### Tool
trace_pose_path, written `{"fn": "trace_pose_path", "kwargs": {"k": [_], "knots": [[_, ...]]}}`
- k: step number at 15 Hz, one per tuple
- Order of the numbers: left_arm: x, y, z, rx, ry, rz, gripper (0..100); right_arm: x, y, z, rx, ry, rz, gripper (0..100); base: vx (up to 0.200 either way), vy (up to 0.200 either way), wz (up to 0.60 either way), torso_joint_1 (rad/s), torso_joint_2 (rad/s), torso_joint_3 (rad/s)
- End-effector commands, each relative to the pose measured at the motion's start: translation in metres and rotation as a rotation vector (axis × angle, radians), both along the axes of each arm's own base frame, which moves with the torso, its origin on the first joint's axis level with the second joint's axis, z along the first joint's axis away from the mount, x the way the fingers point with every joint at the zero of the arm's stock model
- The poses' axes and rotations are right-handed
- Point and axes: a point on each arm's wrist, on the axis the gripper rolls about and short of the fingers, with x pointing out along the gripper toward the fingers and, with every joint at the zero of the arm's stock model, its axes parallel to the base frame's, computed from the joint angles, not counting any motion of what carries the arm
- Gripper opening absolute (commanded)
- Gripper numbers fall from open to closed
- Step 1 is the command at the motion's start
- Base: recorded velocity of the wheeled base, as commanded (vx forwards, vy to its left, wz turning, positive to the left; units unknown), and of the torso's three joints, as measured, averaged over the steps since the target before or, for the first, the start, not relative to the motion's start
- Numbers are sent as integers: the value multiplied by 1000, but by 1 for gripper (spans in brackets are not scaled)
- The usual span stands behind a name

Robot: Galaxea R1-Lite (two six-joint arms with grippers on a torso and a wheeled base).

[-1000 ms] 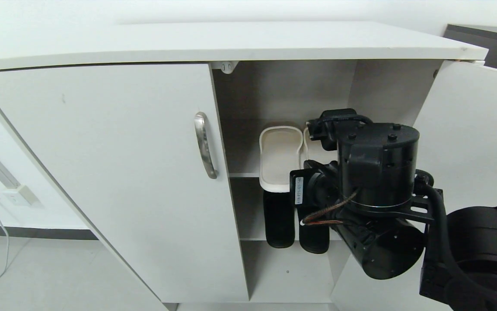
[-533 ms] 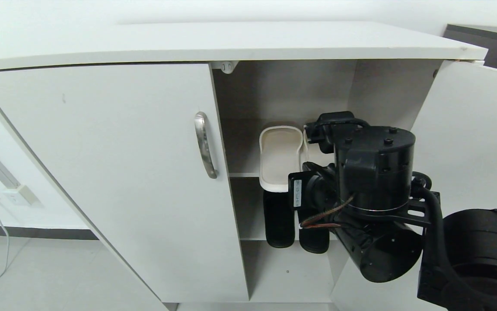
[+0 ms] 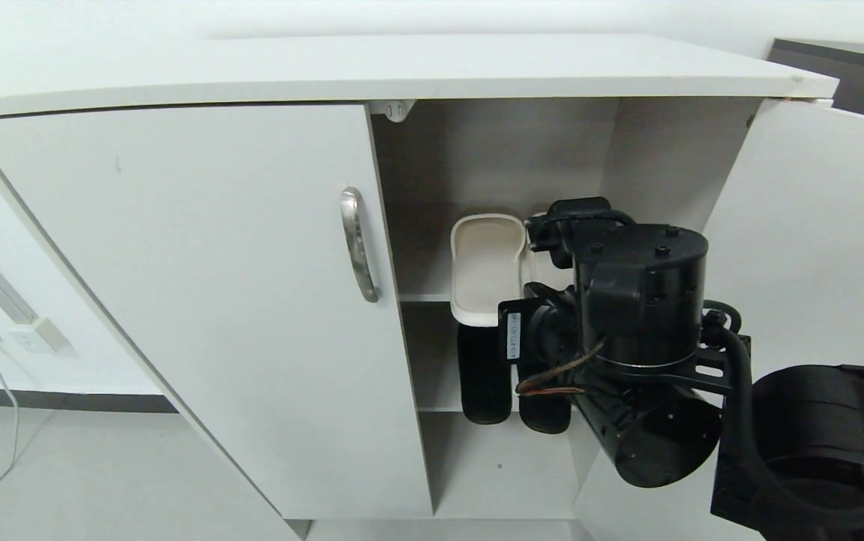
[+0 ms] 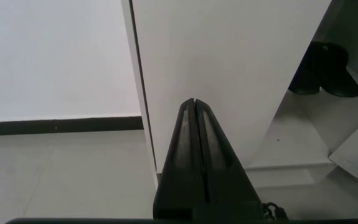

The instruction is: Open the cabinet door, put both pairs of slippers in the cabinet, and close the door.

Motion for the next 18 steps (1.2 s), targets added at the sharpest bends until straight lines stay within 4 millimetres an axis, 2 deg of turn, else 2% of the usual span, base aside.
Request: {"fn": "trace_pose_path", "kwargs": {"k": [1, 11, 17, 18], "knots": [[0, 0, 0, 0, 0, 0, 0, 1, 2, -4, -8, 5, 1, 0, -200, 0, 0, -2, -2, 2], [0, 0, 0, -2, 0, 0, 0, 2, 2, -6, -15, 9, -2, 0, -200, 0, 0, 1, 4, 4], [0, 0, 0, -2, 0, 0, 0, 5, -3, -19, -59, 34, -15, 0, -200, 0, 0, 1, 3, 2], [0, 0, 0, -2, 0, 0, 0, 8, -6, -22, -72, 39, -27, 0, 0, 0, 0, 0, 0, 0]]}}
